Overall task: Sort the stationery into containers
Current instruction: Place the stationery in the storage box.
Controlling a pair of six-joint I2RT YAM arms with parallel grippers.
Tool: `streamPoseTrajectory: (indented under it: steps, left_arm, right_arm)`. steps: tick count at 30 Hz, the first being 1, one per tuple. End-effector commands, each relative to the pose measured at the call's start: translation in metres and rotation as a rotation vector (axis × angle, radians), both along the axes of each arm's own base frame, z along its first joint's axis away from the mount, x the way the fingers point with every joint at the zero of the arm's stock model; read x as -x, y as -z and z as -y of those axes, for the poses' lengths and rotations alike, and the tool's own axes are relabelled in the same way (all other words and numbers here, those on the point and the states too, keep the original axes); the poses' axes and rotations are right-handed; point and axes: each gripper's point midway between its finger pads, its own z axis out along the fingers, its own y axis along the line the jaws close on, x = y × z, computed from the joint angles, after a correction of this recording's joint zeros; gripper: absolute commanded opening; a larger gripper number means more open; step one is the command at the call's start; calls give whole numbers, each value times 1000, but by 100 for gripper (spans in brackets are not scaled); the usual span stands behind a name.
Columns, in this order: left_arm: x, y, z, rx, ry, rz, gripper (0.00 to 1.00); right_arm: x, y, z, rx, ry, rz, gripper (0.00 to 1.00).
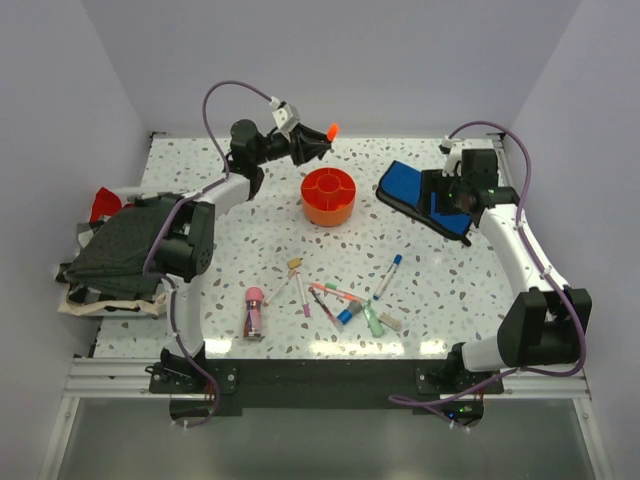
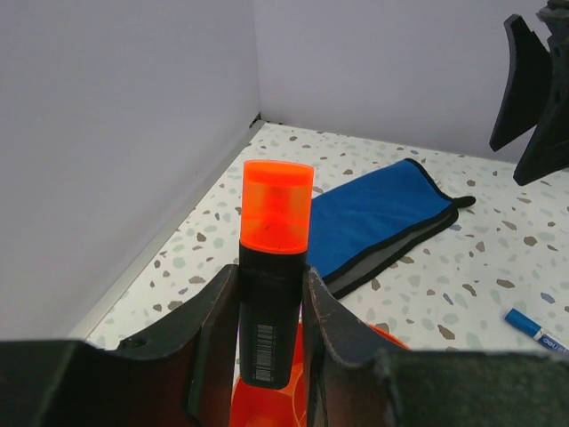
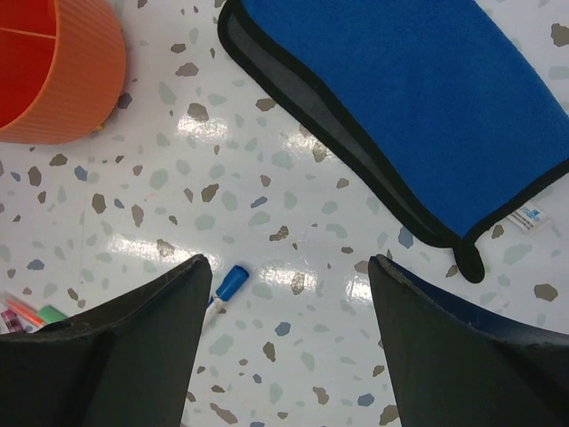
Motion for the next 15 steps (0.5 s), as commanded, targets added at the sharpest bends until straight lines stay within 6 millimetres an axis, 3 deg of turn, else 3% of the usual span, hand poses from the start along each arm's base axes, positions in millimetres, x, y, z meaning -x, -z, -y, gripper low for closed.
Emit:
streamPoseTrajectory:
  steps: [1,15]
  left_arm:
    - [-9,5,-16,30,-41,4,0]
    - [-8,68,-21,-19,-40,-102,0]
  right_arm:
    - [-10,-15,6,20,8,53,76]
    - [-17,-8,6,26,4,30,76]
